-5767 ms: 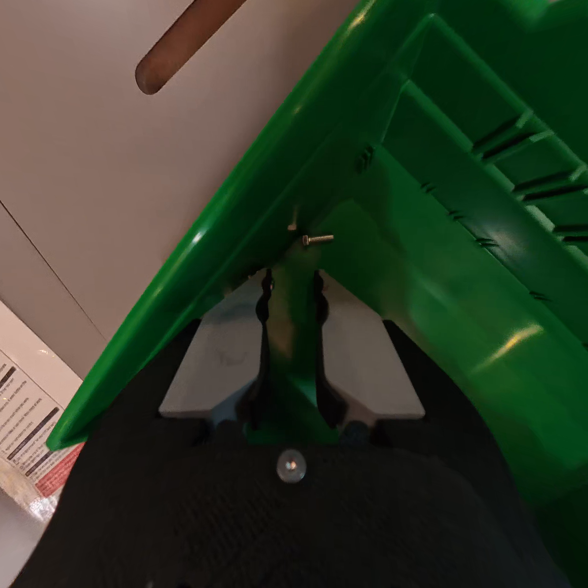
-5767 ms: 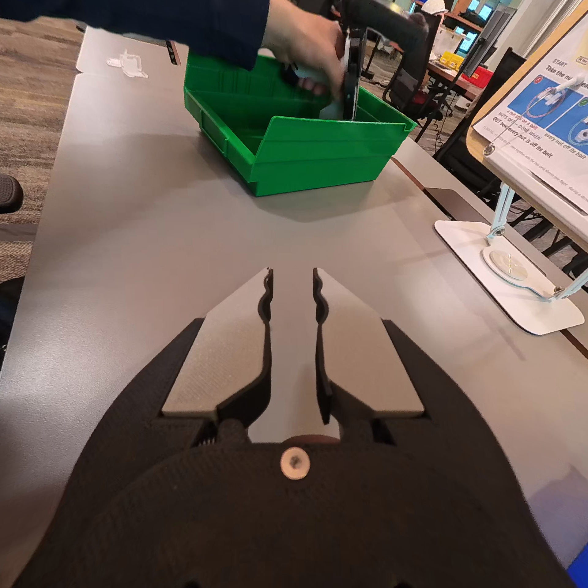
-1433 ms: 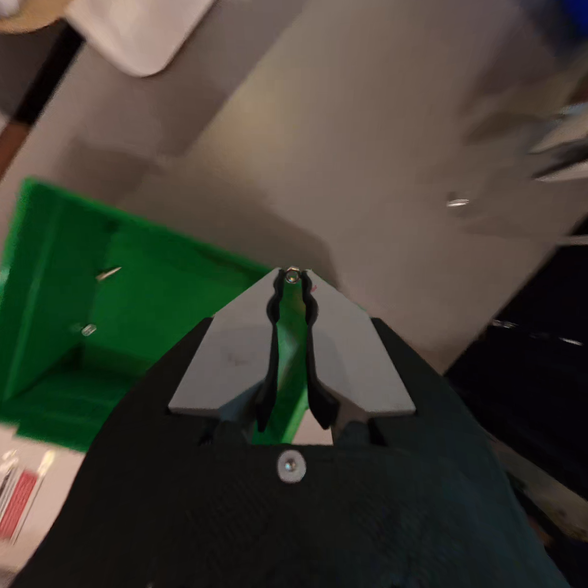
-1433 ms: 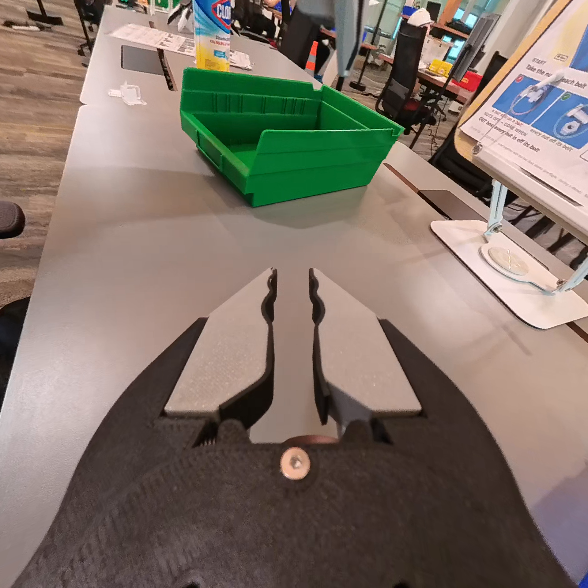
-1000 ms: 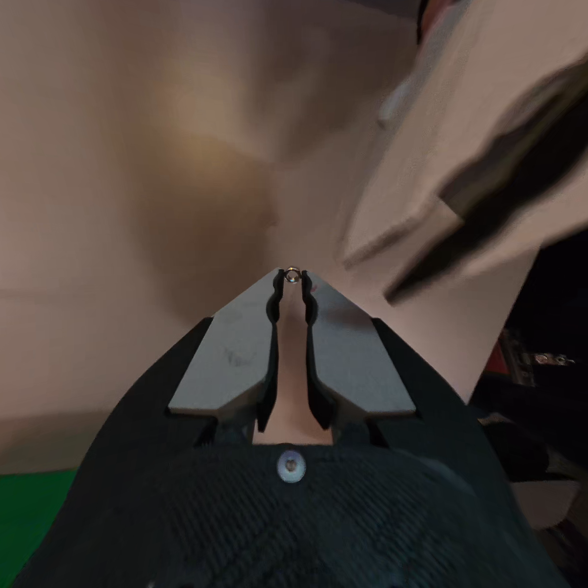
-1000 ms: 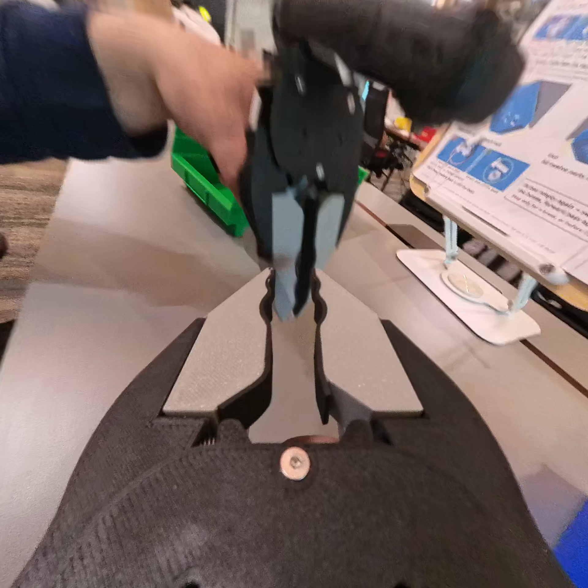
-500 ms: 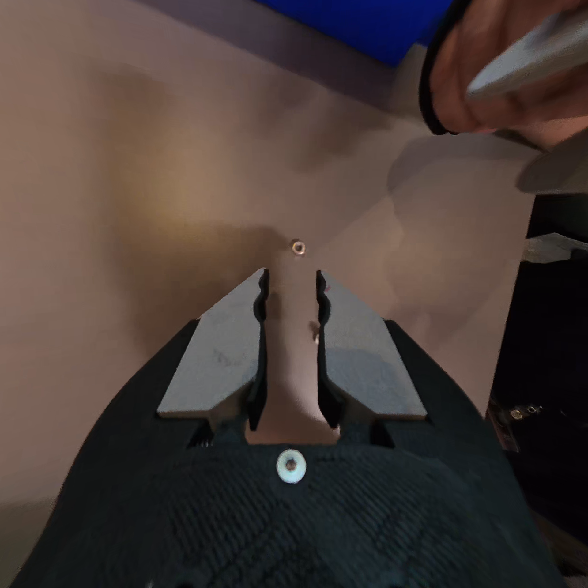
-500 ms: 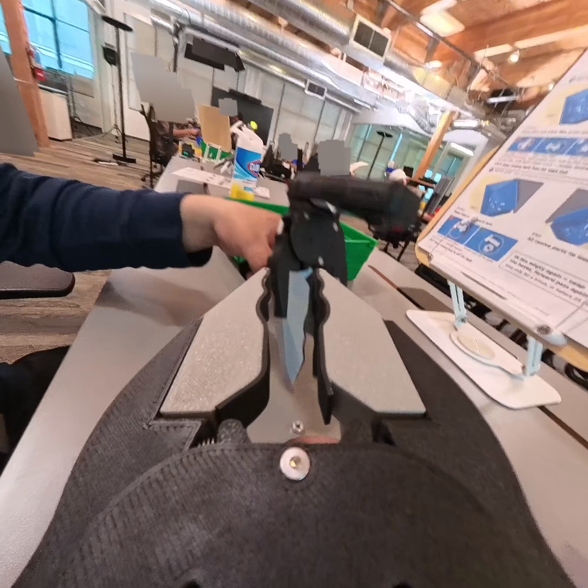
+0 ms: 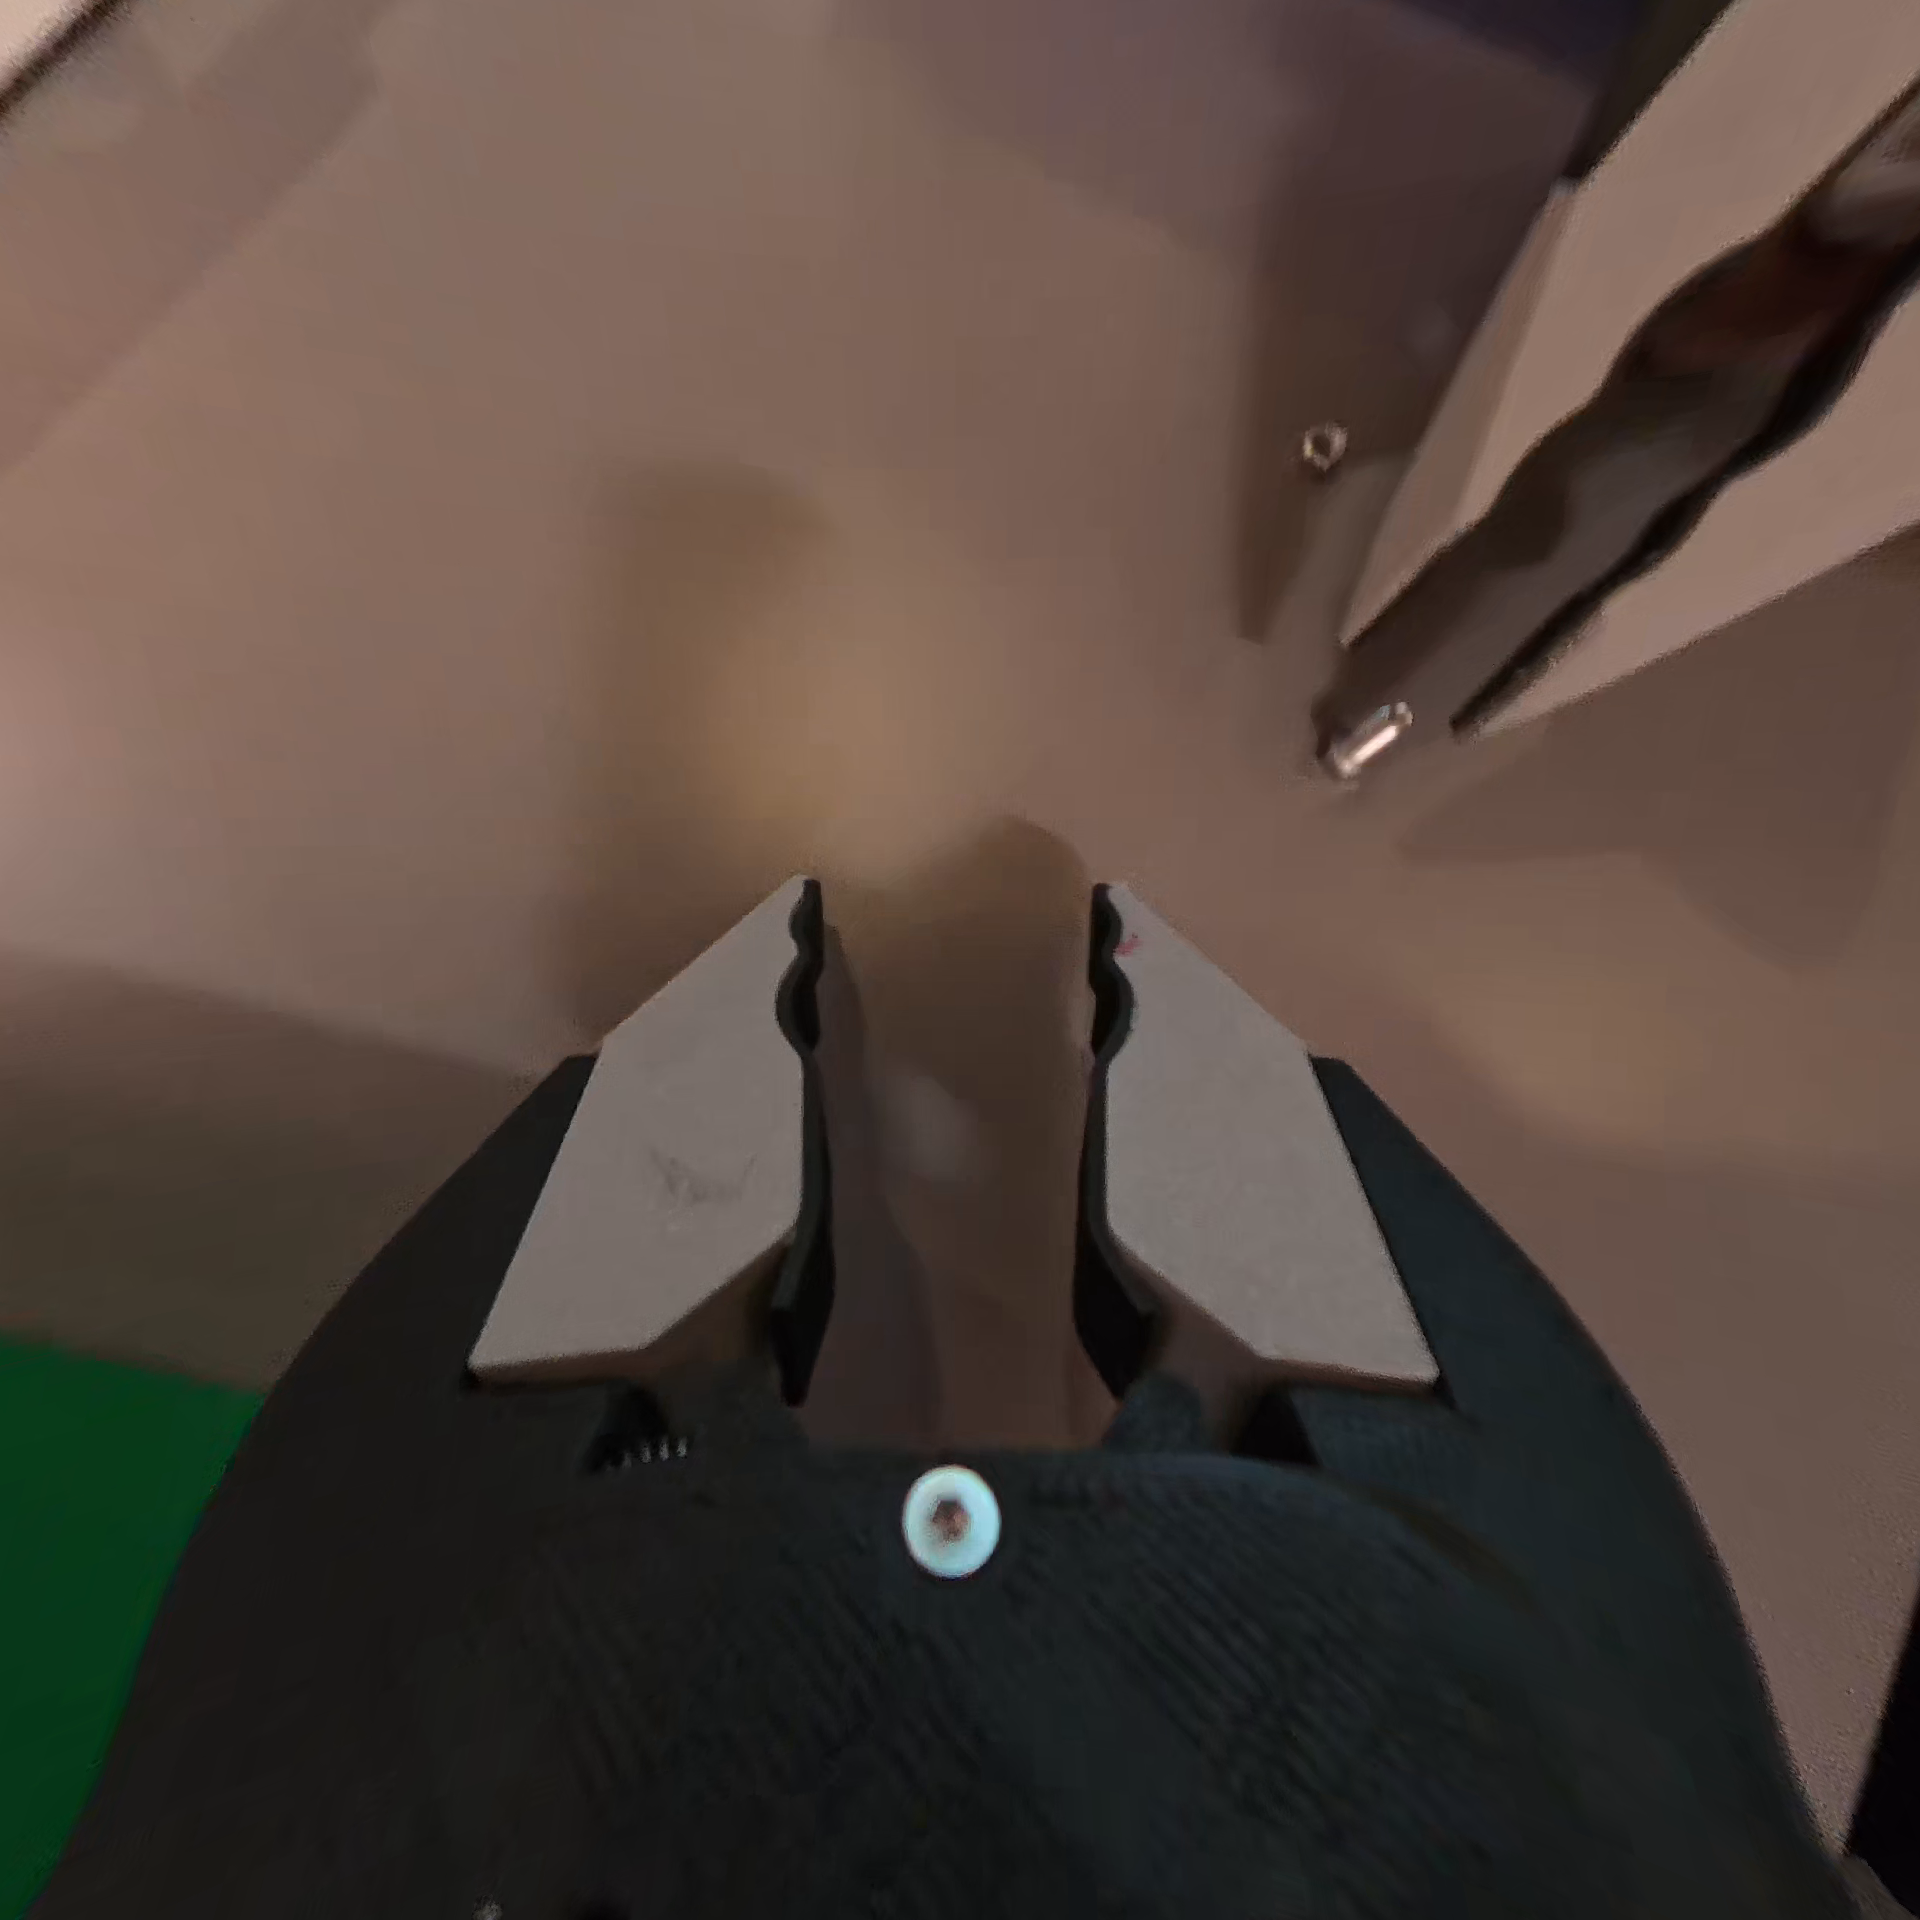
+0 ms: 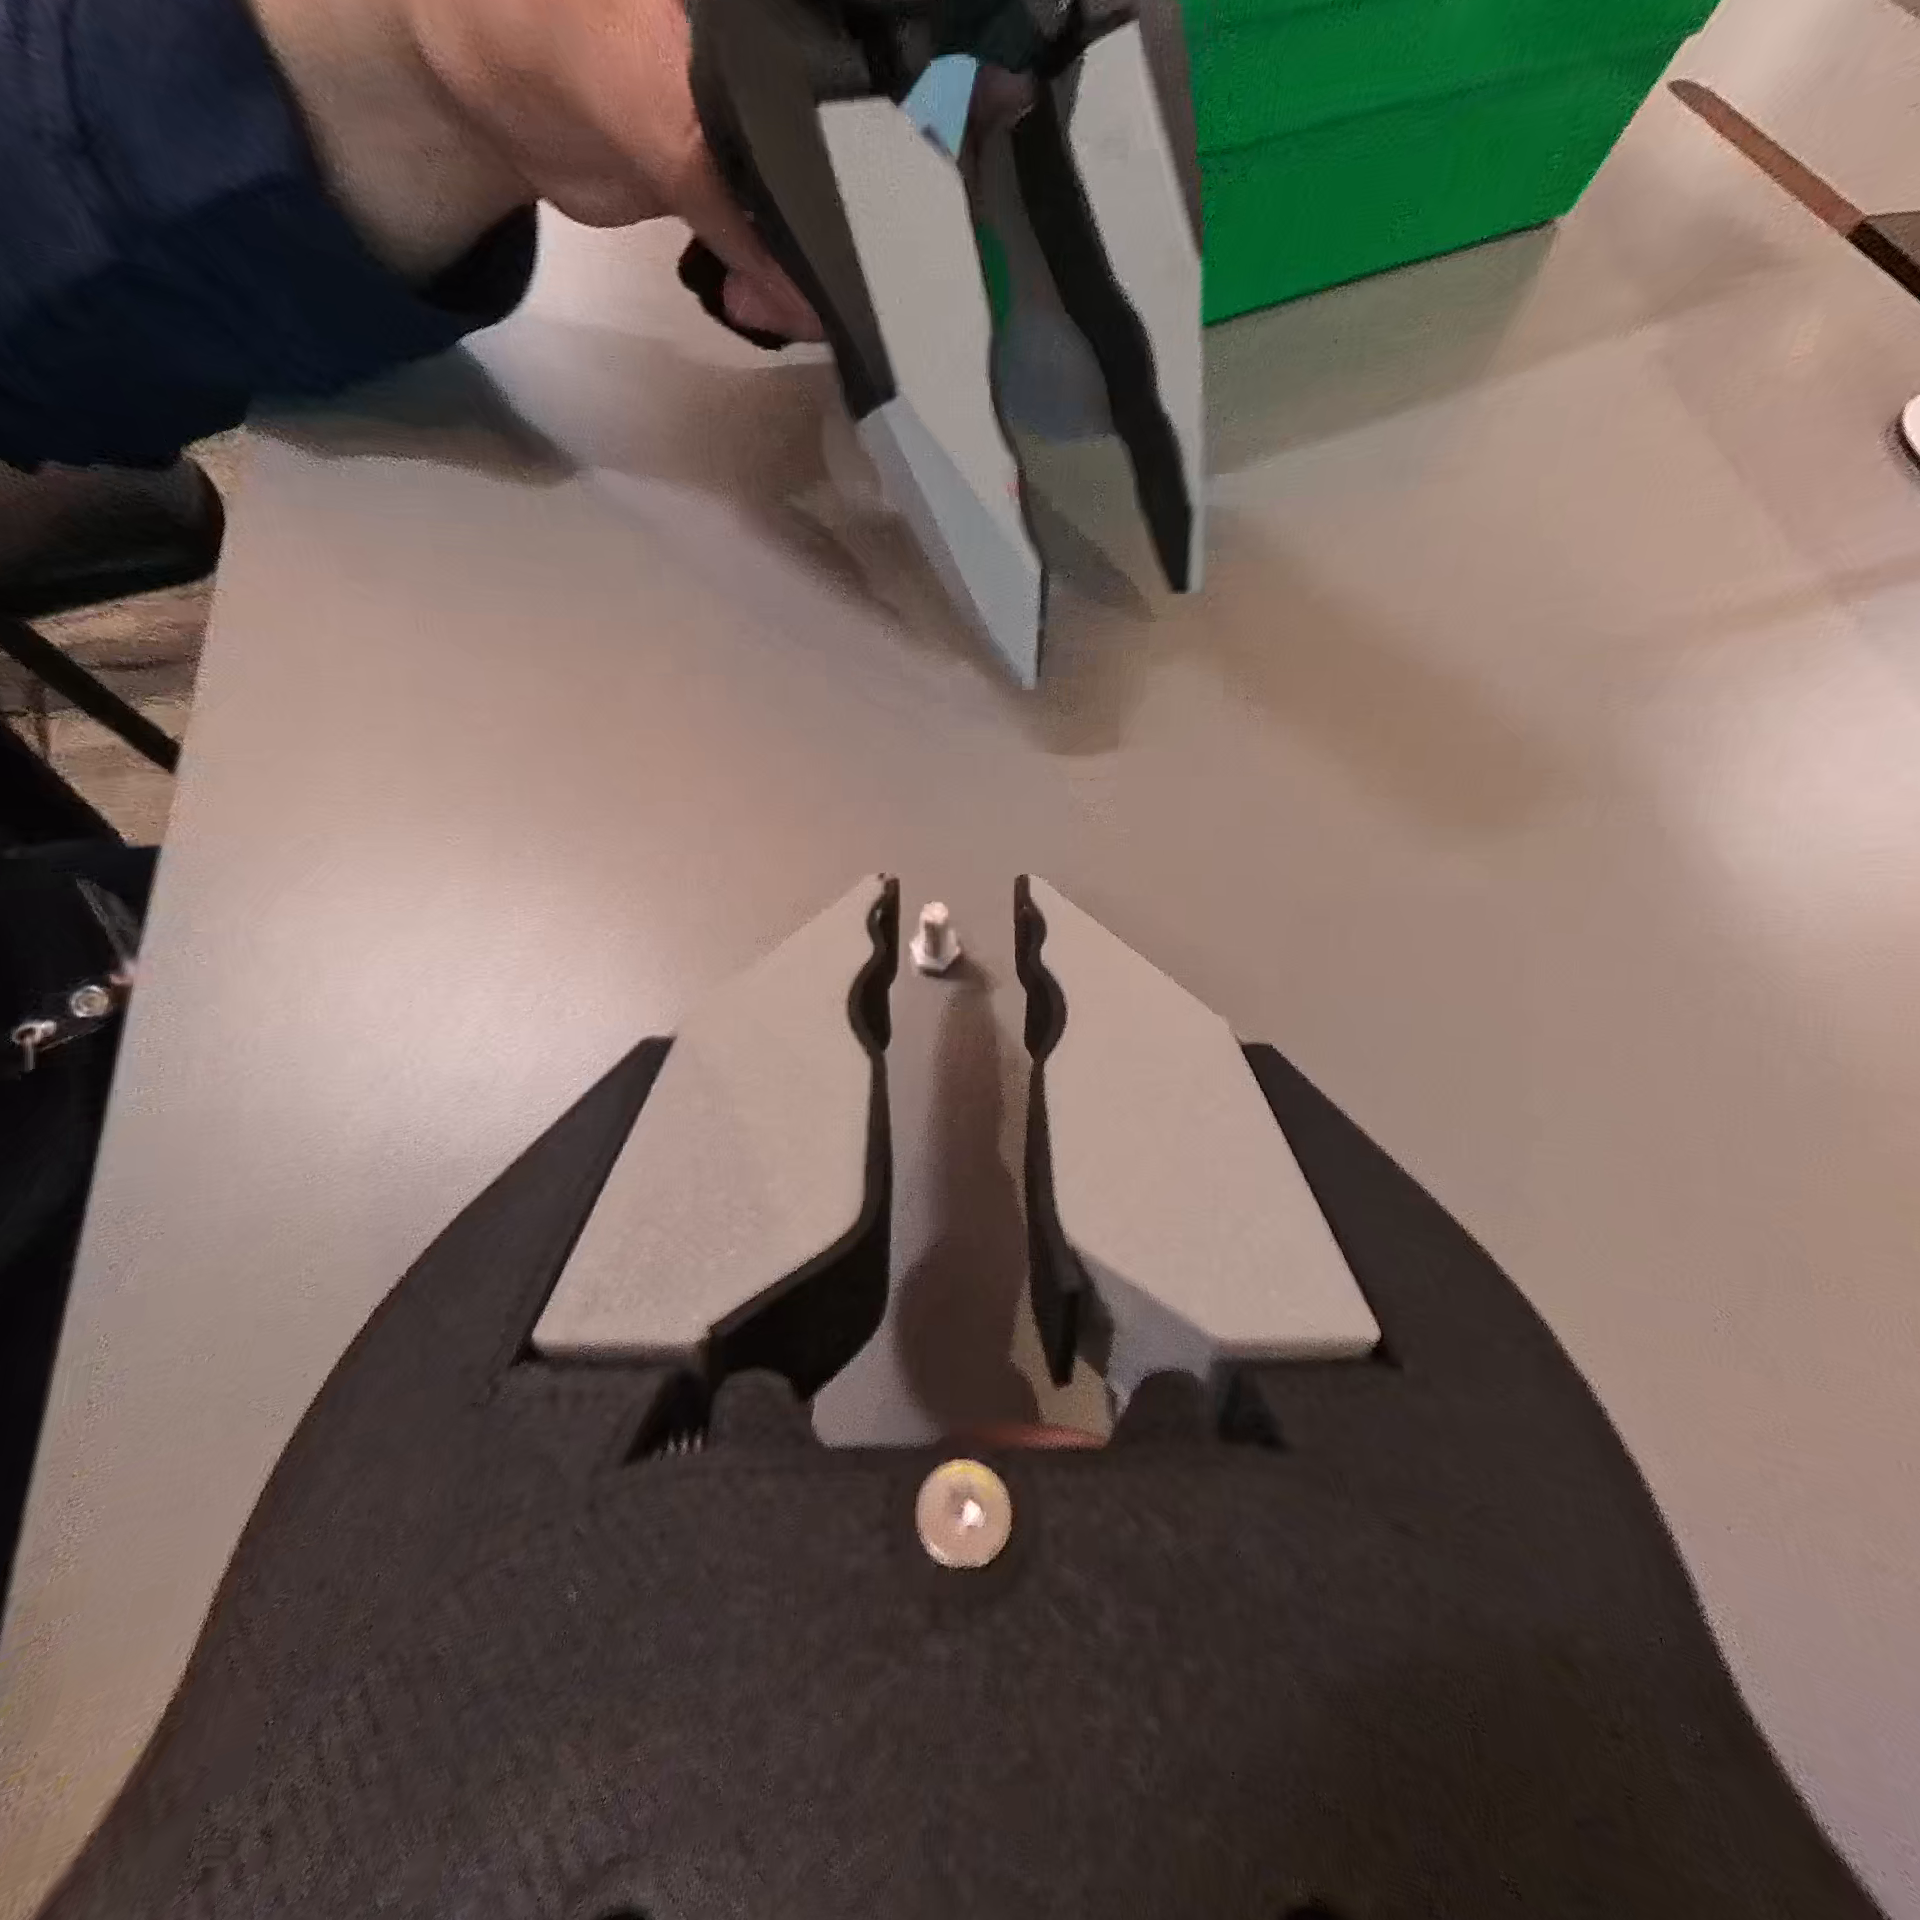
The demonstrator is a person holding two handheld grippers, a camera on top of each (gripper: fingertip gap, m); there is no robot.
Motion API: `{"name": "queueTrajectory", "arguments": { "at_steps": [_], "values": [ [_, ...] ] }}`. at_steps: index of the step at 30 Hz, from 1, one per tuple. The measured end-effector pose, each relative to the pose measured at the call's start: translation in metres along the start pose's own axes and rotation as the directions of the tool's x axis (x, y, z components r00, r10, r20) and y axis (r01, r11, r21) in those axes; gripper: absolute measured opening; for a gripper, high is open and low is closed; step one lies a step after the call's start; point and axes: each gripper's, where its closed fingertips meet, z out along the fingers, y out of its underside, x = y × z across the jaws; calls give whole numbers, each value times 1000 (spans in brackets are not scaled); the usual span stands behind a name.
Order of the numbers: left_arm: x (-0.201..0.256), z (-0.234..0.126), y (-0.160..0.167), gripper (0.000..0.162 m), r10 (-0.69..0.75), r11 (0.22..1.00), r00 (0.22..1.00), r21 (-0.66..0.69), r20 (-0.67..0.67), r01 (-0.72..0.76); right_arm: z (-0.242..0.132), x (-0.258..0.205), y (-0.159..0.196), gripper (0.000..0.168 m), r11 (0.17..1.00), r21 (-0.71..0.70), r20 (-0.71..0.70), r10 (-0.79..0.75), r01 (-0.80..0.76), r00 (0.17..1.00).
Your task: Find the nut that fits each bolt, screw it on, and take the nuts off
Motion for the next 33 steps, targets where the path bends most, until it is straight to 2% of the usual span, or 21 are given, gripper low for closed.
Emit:
{"name": "queueTrajectory", "arguments": {
  "at_steps": [5,7,9,14,17,19,22,25,29,33],
  "values": [
    [-6,-6,22,53,-26,999,999,-46,32,28,9,1,6,27,998,-61,29,28,-26,999],
    [-10,-13,26,55,-19,999,998,-45,66,22,9,-1,7,20,998,-64,35,23,-21,999],
    [-11,-20,21,57,-17,1000,997,6,79,17,9,-2,7,2,998,-65,34,13,-11,999],
    [32,-27,-1,59,32,987,986,158,-166,-6,7,-1,6,2,998,-58,24,25,-24,999],
    [54,-20,-26,57,87,967,970,253,-228,-27,-1,0,-6,2,996,22,50,86,-87,995],
    [63,-10,-37,58,116,956,968,290,-223,-48,-10,6,-18,2,988,94,36,118,-121,992],
    [76,-7,-58,47,121,910,966,414,-229,-16,-29,17,-35,2,969,205,-16,141,-135,990],
    [75,-7,-72,37,122,875,980,483,-160,-30,-45,16,-48,2,948,284,-7,151,-143,989],
    [85,-3,-79,34,170,865,976,495,-139,-81,-51,16,-52,2,943,306,-17,144,-132,989],
    [93,-7,-84,22,204,838,971,534,-124,-108,-51,12,-52,2,948,298,-20,125,-113,992]
  ]
}}
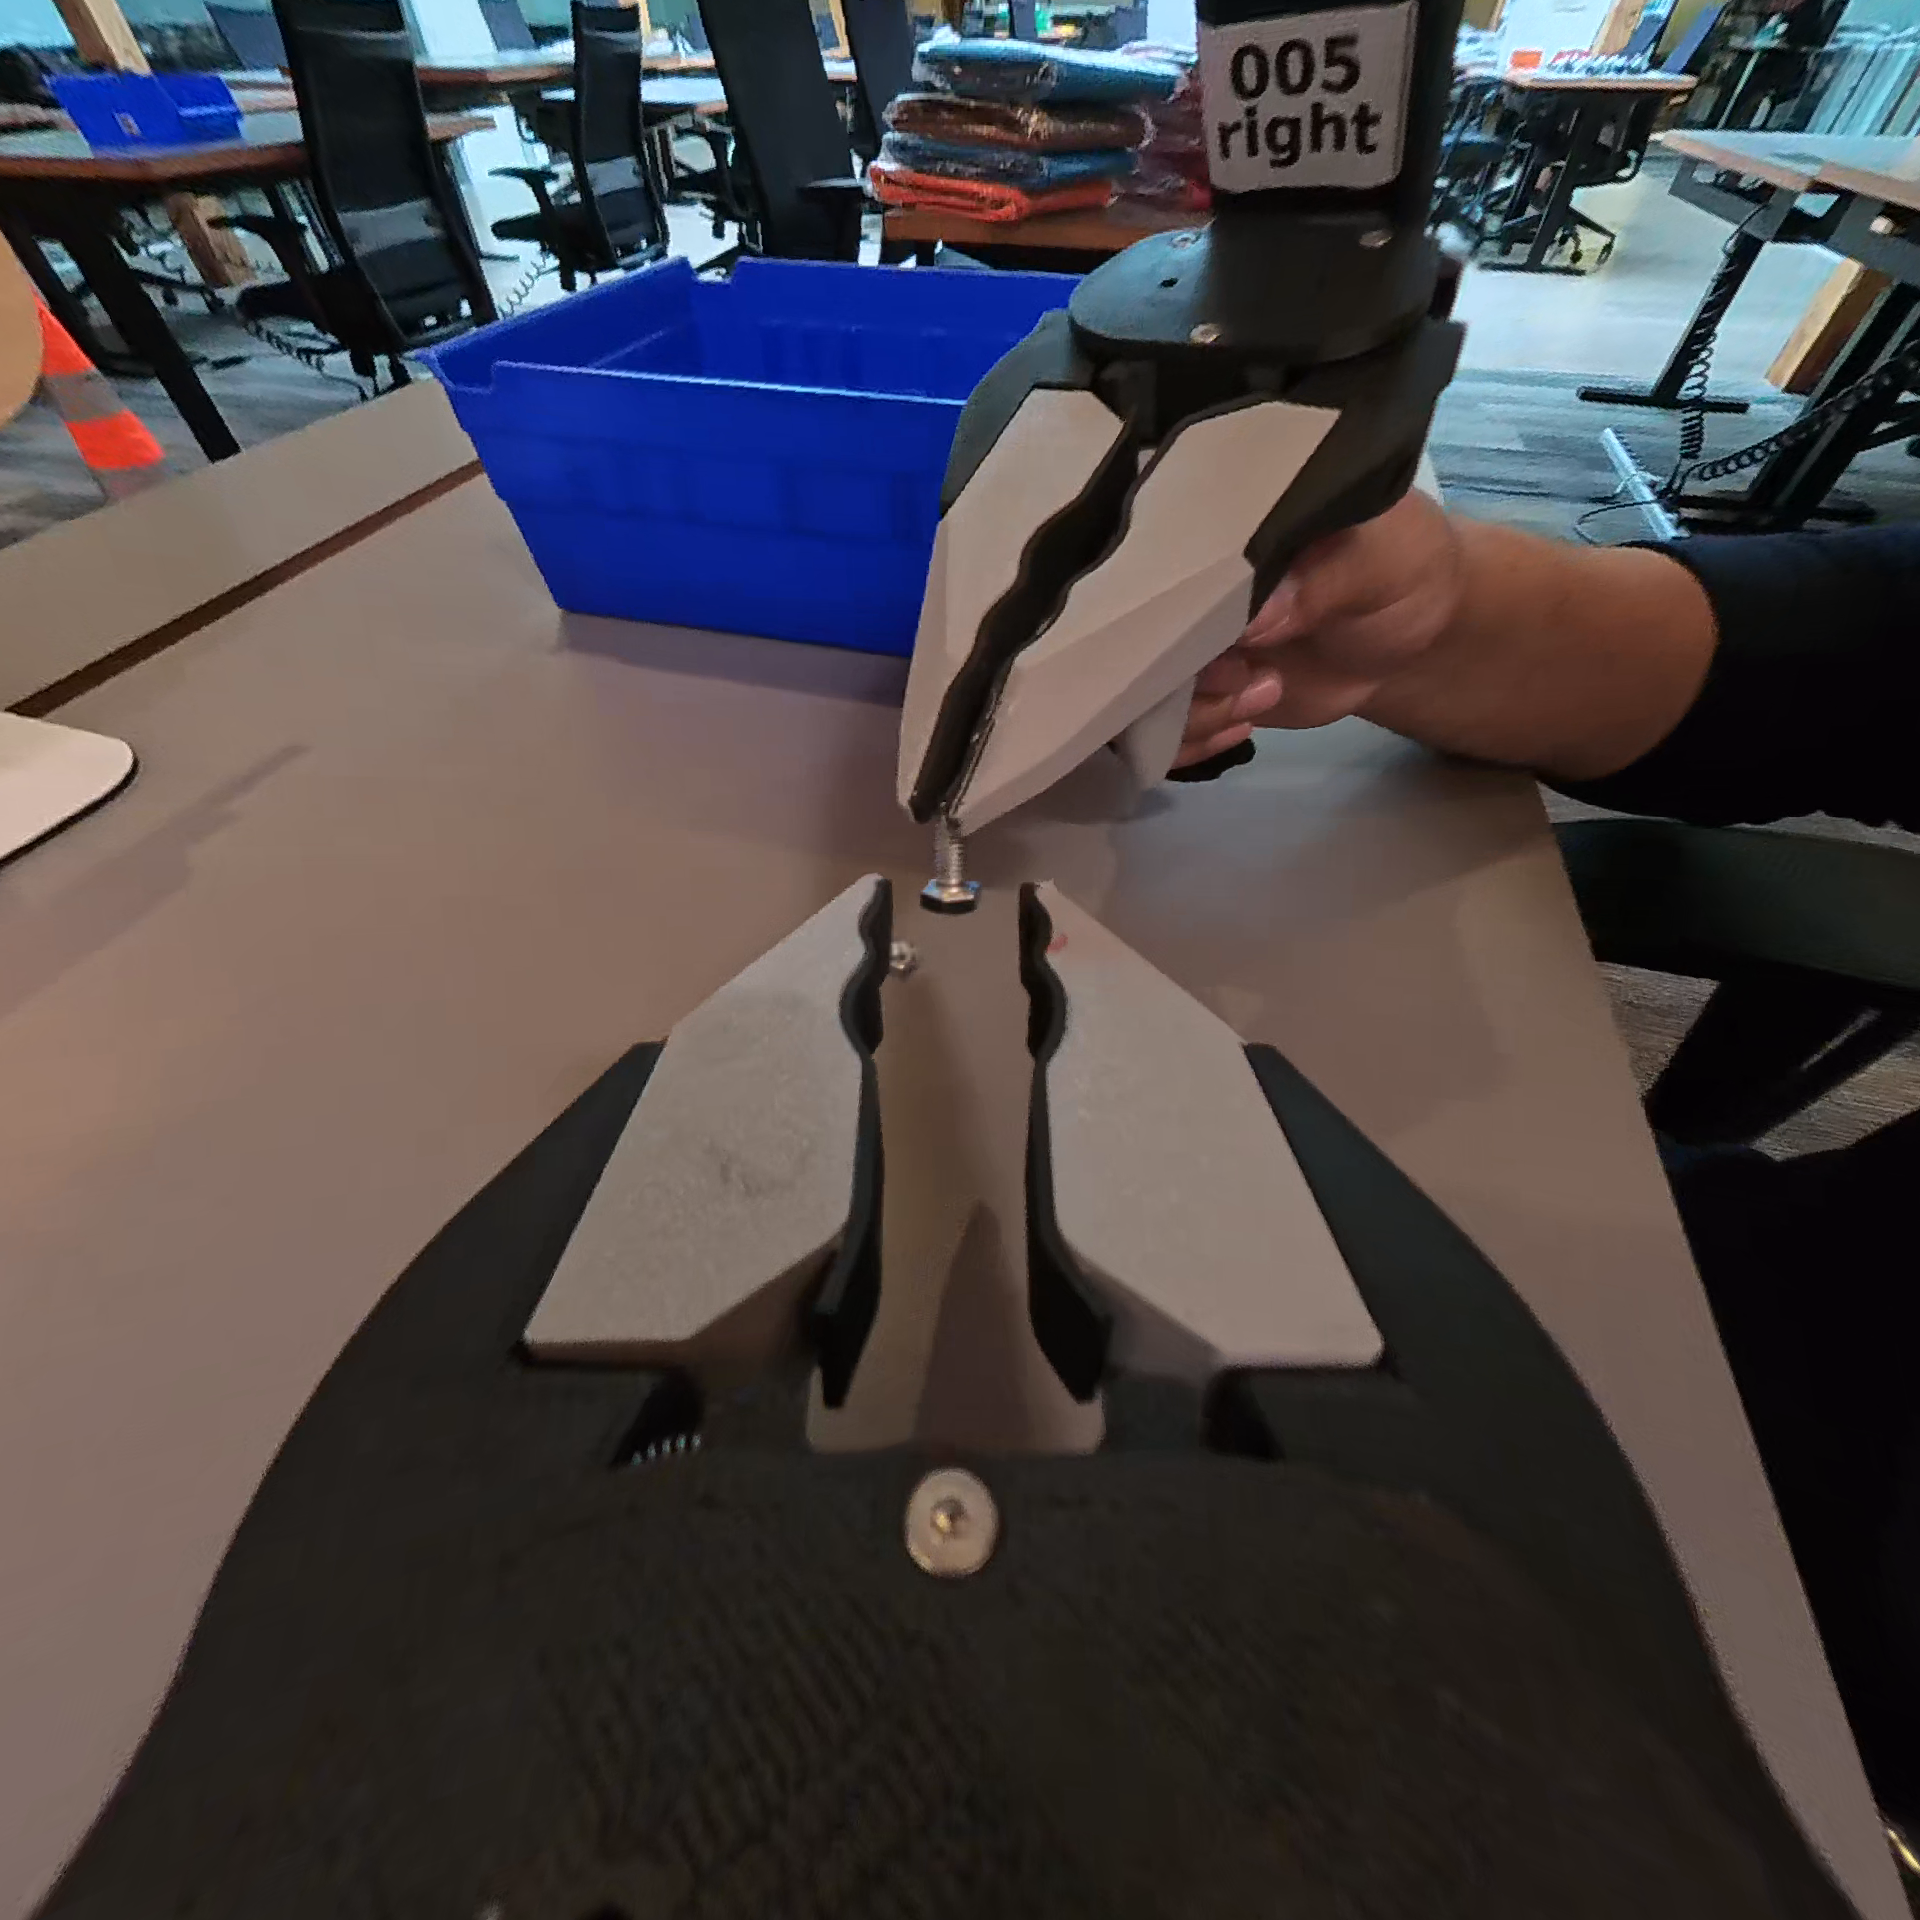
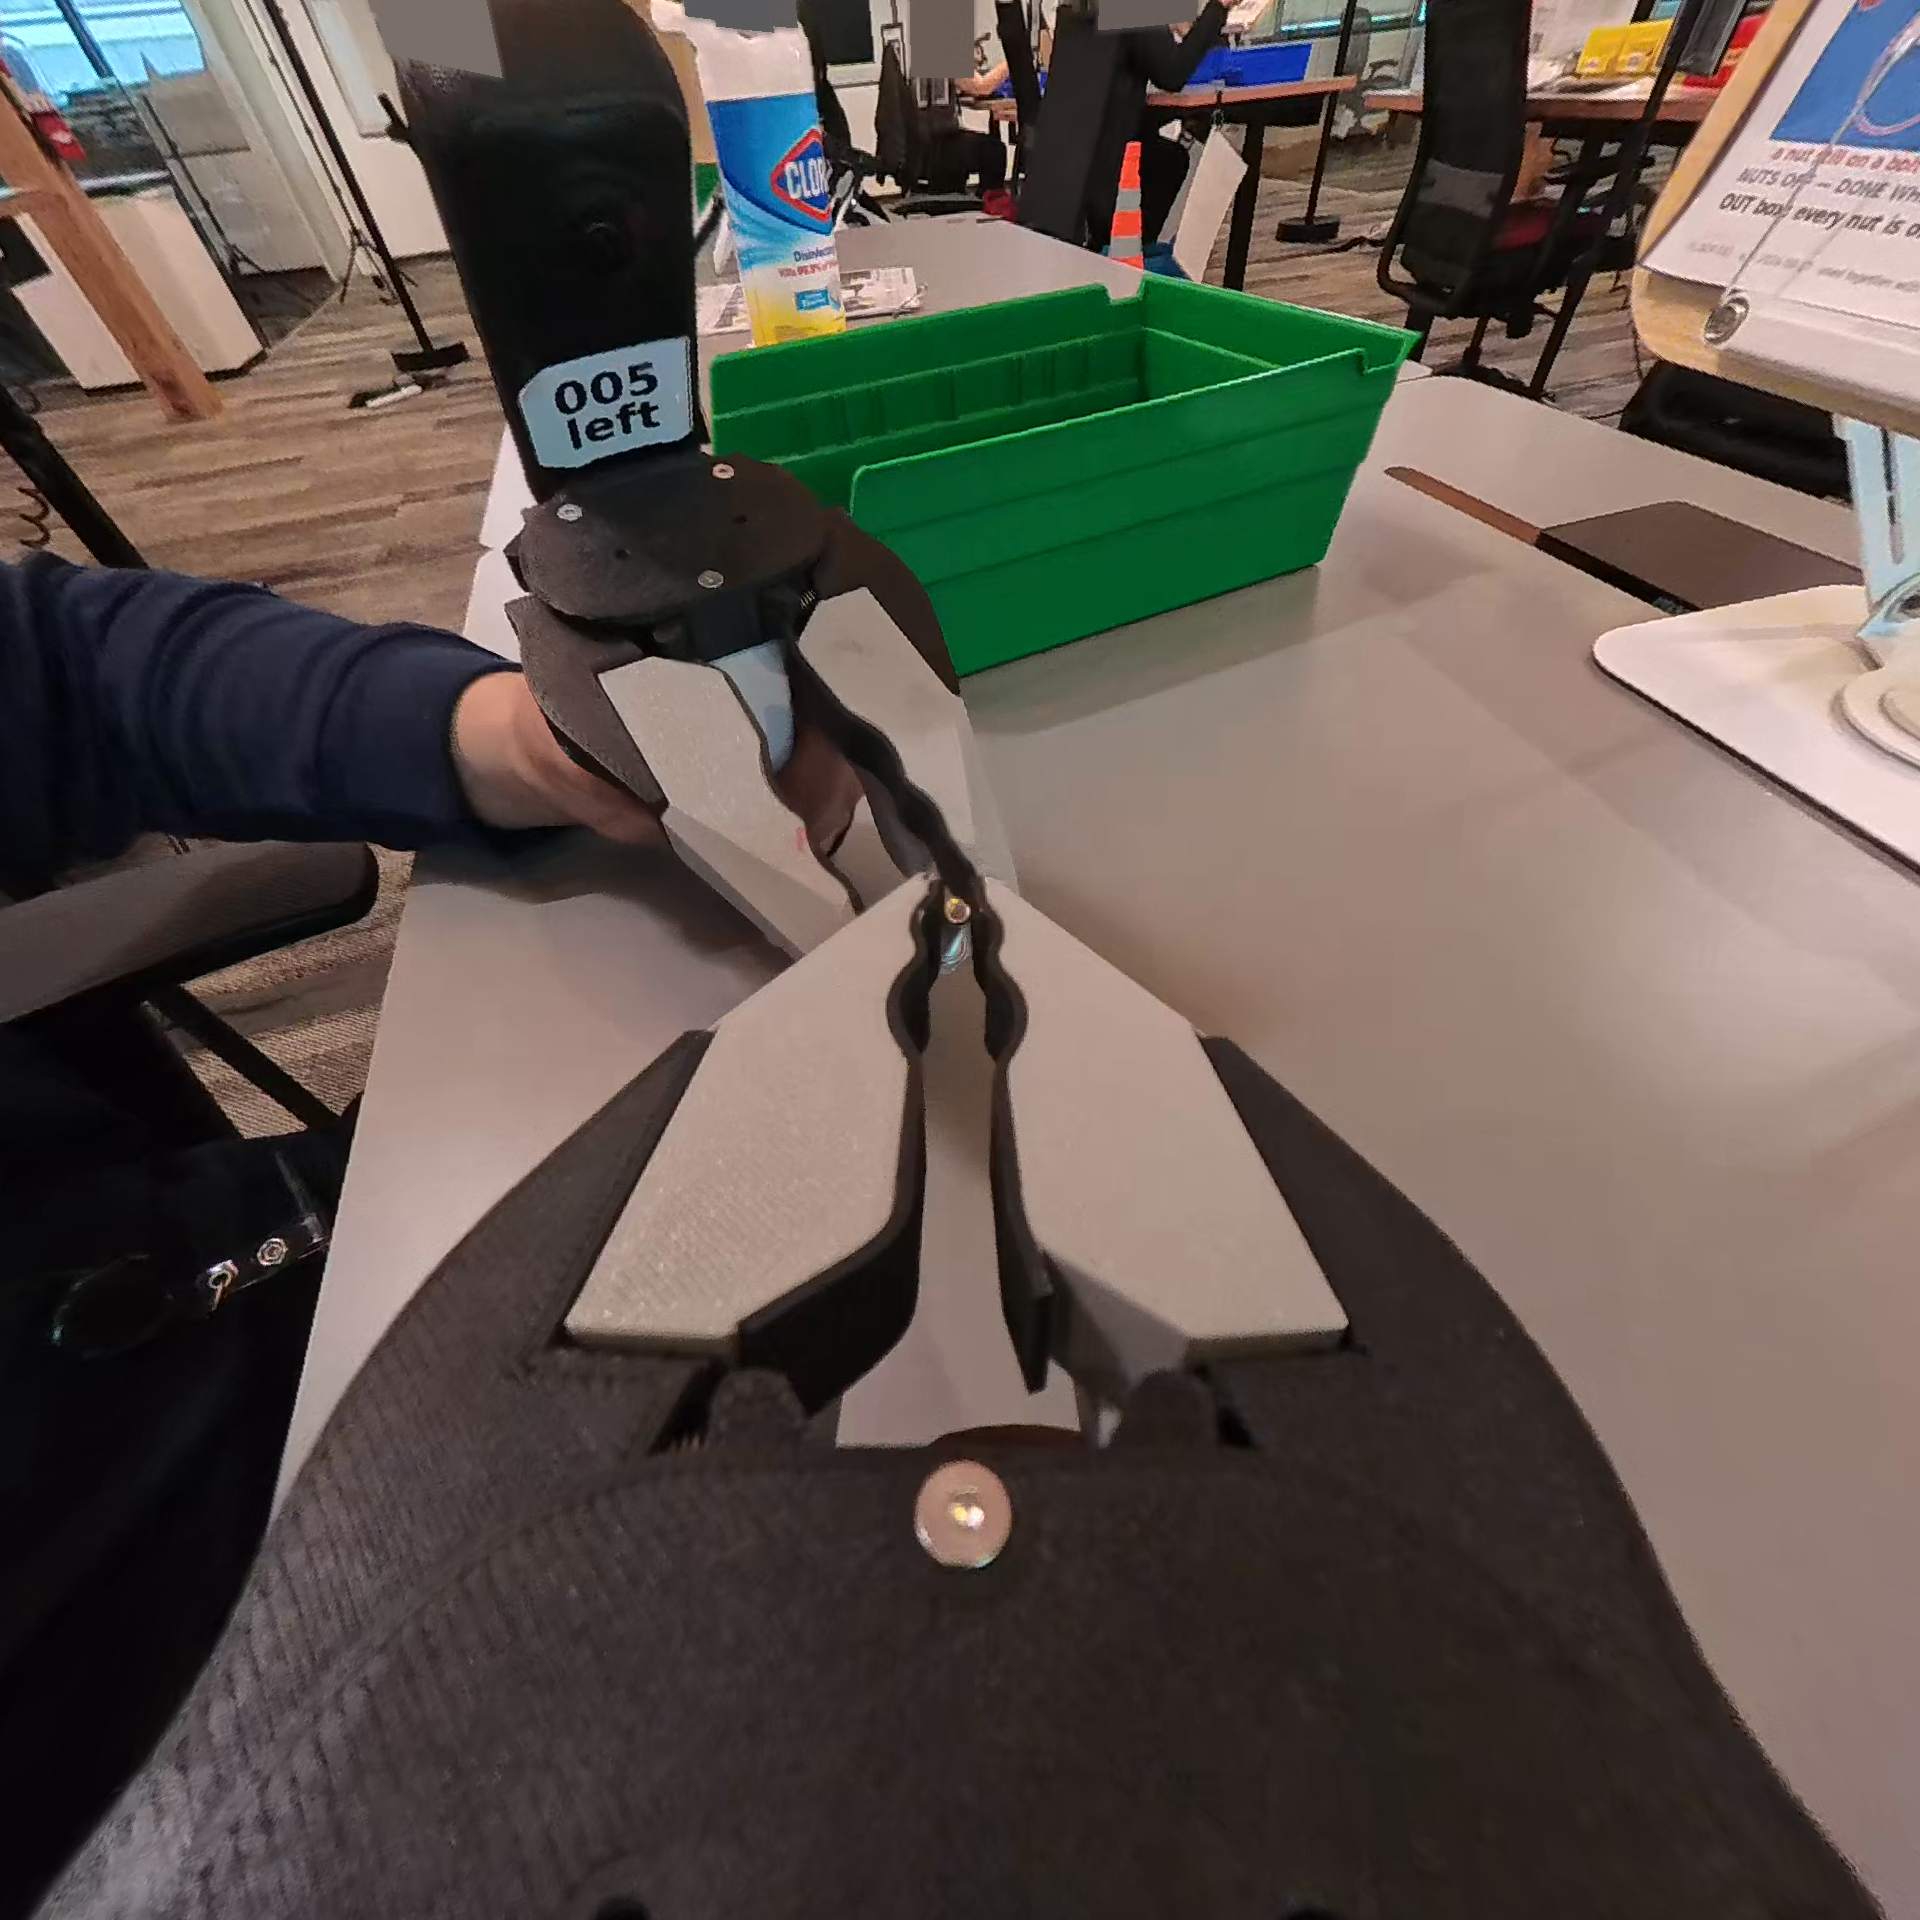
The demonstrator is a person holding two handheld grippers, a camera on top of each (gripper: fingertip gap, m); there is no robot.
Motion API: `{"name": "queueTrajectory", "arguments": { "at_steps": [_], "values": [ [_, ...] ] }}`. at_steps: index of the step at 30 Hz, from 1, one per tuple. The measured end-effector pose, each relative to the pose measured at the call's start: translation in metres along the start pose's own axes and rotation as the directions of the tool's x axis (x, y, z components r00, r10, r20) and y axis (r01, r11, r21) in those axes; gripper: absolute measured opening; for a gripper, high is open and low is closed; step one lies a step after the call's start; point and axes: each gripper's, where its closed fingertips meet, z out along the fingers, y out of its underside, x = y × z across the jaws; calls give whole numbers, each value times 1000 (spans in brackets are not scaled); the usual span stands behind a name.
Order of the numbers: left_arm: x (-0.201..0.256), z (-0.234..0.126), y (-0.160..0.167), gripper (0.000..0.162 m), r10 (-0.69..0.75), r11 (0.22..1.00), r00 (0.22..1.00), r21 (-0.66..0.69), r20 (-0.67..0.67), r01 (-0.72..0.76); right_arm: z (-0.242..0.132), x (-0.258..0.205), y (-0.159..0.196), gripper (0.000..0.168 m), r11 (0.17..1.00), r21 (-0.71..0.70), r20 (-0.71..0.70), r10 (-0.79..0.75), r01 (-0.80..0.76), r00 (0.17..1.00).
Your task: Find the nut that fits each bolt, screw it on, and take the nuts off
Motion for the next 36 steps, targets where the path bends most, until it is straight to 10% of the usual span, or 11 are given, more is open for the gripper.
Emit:
{"name": "queueTrajectory", "arguments": {
  "at_steps": [36],
  "values": [
    [6,1,2,8,-33,999,999,3,-38,33,3,-8,-2,1,999,2,1,-51,51,999]
  ]
}}
